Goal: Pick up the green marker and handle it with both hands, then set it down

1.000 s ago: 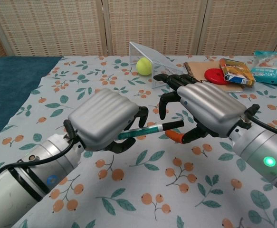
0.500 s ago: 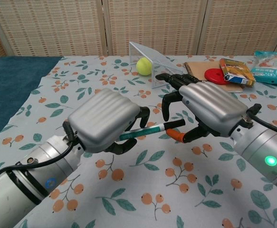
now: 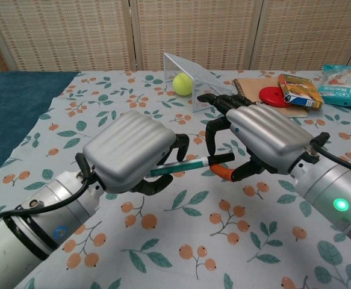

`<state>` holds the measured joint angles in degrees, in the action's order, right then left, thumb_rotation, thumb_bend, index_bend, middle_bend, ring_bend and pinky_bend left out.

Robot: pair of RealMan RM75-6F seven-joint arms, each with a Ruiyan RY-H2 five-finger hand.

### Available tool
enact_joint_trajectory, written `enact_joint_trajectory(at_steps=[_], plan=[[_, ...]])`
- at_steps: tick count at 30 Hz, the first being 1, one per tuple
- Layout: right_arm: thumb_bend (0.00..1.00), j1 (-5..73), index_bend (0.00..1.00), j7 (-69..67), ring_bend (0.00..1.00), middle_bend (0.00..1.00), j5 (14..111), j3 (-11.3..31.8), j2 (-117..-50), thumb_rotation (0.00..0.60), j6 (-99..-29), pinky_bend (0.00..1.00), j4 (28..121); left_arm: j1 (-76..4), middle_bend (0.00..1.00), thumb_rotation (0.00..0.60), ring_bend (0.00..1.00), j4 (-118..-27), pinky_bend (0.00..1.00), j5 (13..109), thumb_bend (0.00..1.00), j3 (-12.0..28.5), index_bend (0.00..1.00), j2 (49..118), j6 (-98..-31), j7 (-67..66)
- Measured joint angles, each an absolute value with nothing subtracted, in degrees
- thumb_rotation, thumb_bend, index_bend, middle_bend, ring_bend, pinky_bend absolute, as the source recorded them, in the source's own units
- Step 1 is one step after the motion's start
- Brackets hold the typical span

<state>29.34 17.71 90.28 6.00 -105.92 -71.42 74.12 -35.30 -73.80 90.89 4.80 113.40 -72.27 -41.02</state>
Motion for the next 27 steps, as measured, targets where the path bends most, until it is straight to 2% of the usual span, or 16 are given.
enact_joint_trajectory(at_steps=[15, 23, 27], plan=[[0.54, 29.57, 0.87, 17.35, 0.00, 0.18, 90.03, 5.80, -106.70, 0.600, -71.97, 0.00, 73.08, -35.06, 0.96, 0.600, 0.86, -74.42, 1.00, 91.53, 0.66, 4.69, 0.87, 112.74, -72.47, -40.17], [0.56, 29.99, 0.98, 16.19, 0.00, 0.25, 91.59, 5.35, -107.20, 0.600, -73.11, 0.00, 71.21, -35.04, 0.96, 0.600, 0.86, -74.47, 1.00, 91.98, 0.66, 4.58, 0.87, 112.55, -72.56, -39.35], [0.56, 30.00, 1.00, 15.05, 0.03, 0.26, 93.30, 4.94, -107.73, 0.600, -75.27, 0.02, 69.46, -35.08, 0.96, 0.600, 0.86, -74.20, 1.00, 92.09, 0.67, 4.72, 0.87, 112.50, -72.59, -38.67]])
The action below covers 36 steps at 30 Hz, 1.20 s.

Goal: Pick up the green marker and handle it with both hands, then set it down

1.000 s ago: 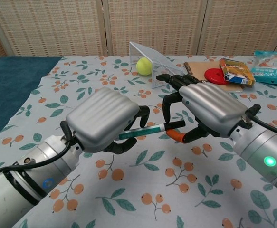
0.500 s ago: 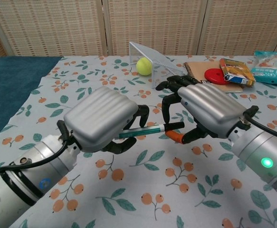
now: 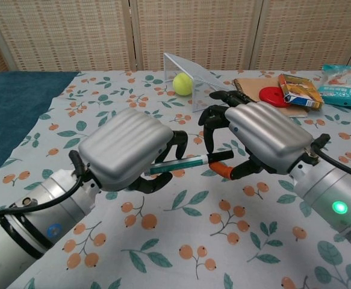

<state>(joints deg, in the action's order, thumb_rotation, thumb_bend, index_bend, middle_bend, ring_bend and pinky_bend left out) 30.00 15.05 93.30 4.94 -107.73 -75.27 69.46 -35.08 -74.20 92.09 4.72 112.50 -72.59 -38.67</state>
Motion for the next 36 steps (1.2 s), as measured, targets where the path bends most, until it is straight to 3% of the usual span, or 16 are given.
enact_joint_trajectory(at_steps=[21, 36], plan=[[0.56, 29.57, 1.00, 13.81, 0.06, 0.27, 92.29, 5.55, -109.52, 0.600, -76.53, 0.04, 65.03, -34.81, 0.96, 0.600, 0.86, -75.52, 1.00, 95.01, 0.67, 3.70, 0.87, 111.15, -74.21, -36.49], [0.56, 27.50, 1.00, 14.56, 0.06, 0.27, 91.03, 4.42, -105.33, 0.600, -76.72, 0.04, 67.43, -34.80, 0.96, 0.600, 0.86, -71.40, 1.00, 93.00, 0.64, 5.83, 0.87, 108.70, -73.80, -32.23]])
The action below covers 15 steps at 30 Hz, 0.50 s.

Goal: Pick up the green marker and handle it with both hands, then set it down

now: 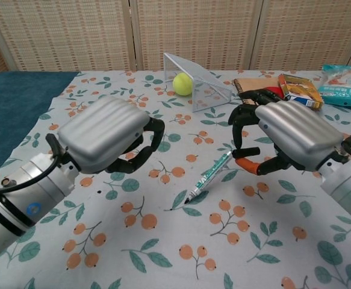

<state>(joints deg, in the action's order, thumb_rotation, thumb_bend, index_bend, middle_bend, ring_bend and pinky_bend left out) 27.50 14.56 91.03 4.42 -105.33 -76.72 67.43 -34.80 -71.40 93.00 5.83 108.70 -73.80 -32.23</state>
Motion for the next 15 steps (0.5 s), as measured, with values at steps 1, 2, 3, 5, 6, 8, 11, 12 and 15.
enact_joint_trajectory(at_steps=[1, 2, 3, 5, 6, 8, 11, 12, 15], plan=[[0.56, 27.32, 1.00, 14.57, 0.06, 0.27, 90.77, 4.24, -105.29, 0.600, -76.45, 0.04, 67.29, -34.74, 0.95, 0.600, 0.86, -71.05, 1.00, 92.74, 0.63, 5.86, 0.87, 108.55, -73.67, -31.61], [0.56, 27.20, 1.00, 14.54, 0.06, 0.27, 90.58, 4.12, -105.34, 0.600, -76.30, 0.04, 67.06, -34.67, 0.95, 0.600, 0.86, -70.61, 1.00, 92.46, 0.63, 5.87, 0.87, 108.47, -73.51, -30.93], [0.56, 27.08, 1.00, 14.50, 0.06, 0.27, 90.41, 4.00, -105.43, 0.600, -76.09, 0.04, 66.75, -34.60, 0.94, 0.600, 0.86, -69.88, 1.00, 92.05, 0.63, 5.87, 0.87, 108.44, -73.24, -29.95], [0.56, 26.75, 0.95, 14.27, 0.06, 0.27, 89.68, 3.72, -106.02, 0.600, -75.33, 0.04, 65.70, -34.57, 0.92, 0.600, 0.86, -68.44, 1.00, 91.43, 0.62, 5.93, 0.85, 108.62, -72.79, -28.21], [0.56, 26.60, 0.91, 14.15, 0.06, 0.28, 89.36, 3.61, -106.37, 0.600, -75.04, 0.04, 65.13, -34.58, 0.89, 0.600, 0.86, -67.32, 1.00, 91.05, 0.61, 6.02, 0.82, 108.82, -72.54, -26.88], [0.56, 26.29, 0.68, 14.23, 0.05, 0.25, 88.59, 3.30, -107.01, 0.600, -74.04, 0.04, 63.72, -34.64, 0.80, 0.600, 0.86, -65.67, 1.00, 90.65, 0.58, 6.14, 0.71, 109.12, -72.26, -24.84], [0.55, 25.95, 0.46, 14.87, 0.03, 0.20, 87.42, 2.94, -107.43, 0.600, -72.47, 0.03, 62.94, -34.81, 0.70, 0.600, 0.85, -63.88, 1.00, 90.12, 0.54, 6.22, 0.59, 109.29, -71.67, -22.89], [0.54, 25.88, 0.33, 14.99, 0.02, 0.17, 87.30, 2.88, -107.50, 0.600, -72.34, 0.03, 62.89, -34.86, 0.63, 0.600, 0.85, -63.82, 1.00, 90.09, 0.52, 6.23, 0.51, 109.28, -71.60, -22.81], [0.45, 25.80, 0.06, 15.18, 0.00, 0.08, 86.70, 2.95, -107.47, 0.600, -71.90, 0.01, 62.90, -34.99, 0.41, 0.600, 0.81, -64.02, 1.00, 90.24, 0.48, 6.09, 0.29, 108.62, -71.49, -21.90]])
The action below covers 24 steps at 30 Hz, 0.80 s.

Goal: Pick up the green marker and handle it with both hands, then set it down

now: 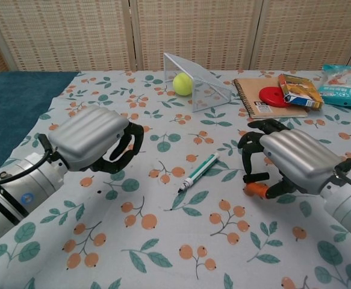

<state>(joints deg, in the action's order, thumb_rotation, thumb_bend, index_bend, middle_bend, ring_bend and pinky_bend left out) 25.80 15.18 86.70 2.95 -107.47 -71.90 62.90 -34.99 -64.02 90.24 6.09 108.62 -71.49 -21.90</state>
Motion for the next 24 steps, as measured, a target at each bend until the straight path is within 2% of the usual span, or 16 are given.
enact_joint_trajectory(at_steps=[1, 3, 5, 8, 11, 12, 16, 19, 24], plan=[[0.41, 25.74, 0.01, 15.24, 0.00, 0.06, 86.26, 2.93, -107.40, 0.600, -71.16, 0.00, 62.86, -34.99, 0.35, 0.600, 0.77, -64.28, 1.00, 90.24, 0.47, 6.00, 0.23, 108.16, -71.39, -21.38], [0.34, 25.59, 0.00, 15.45, 0.00, 0.03, 85.83, 2.77, -107.14, 0.600, -70.00, 0.00, 63.00, -34.84, 0.25, 0.600, 0.70, -65.61, 1.00, 90.10, 0.45, 5.68, 0.14, 106.69, -71.02, -20.55], [0.30, 25.40, 0.00, 15.87, 0.00, 0.01, 85.78, 2.58, -106.50, 0.600, -69.79, 0.00, 63.79, -34.61, 0.20, 0.600, 0.62, -67.32, 0.99, 90.01, 0.44, 5.34, 0.09, 105.25, -70.84, -20.09], [0.27, 25.00, 0.00, 16.44, 0.00, 0.00, 85.68, 2.46, -105.00, 0.600, -70.25, 0.00, 66.22, -33.84, 0.18, 0.600, 0.46, -70.54, 0.90, 89.75, 0.43, 4.66, 0.07, 102.49, -70.82, -19.43], [0.27, 24.27, 0.00, 17.42, 0.00, 0.00, 85.42, 2.34, -102.41, 0.600, -70.86, 0.00, 70.21, -32.42, 0.16, 0.600, 0.29, -73.48, 0.72, 89.27, 0.43, 3.95, 0.07, 99.44, -71.41, -17.66], [0.27, 23.93, 0.00, 17.92, 0.00, 0.00, 85.41, 2.25, -101.26, 0.600, -71.27, 0.00, 71.67, -31.69, 0.15, 0.600, 0.21, -74.48, 0.62, 89.05, 0.43, 3.62, 0.07, 98.04, -71.82, -16.60], [0.27, 21.39, 0.00, 21.23, 0.00, 0.00, 85.46, 1.32, -93.72, 0.600, -74.36, 0.00, 79.58, -28.65, 0.10, 0.600, 0.05, -76.90, 0.32, 88.66, 0.43, 2.18, 0.06, 92.95, -74.16, -11.42], [0.23, 18.28, 0.00, 23.81, 0.00, 0.00, 85.64, 0.07, -86.77, 0.600, -78.32, 0.00, 84.83, -25.47, 0.03, 0.600, 0.00, -77.65, 0.17, 88.66, 0.41, 0.42, 0.04, 88.51, -76.89, -5.75], [0.17, 10.57, 0.00, 25.58, 0.00, 0.00, 85.49, -2.16, -76.71, 0.600, -87.80, 0.00, 89.67, -17.59, 0.00, 0.600, 0.00, -76.25, 0.09, 88.20, 0.38, -2.58, 0.01, 81.25, -84.02, 0.61]])
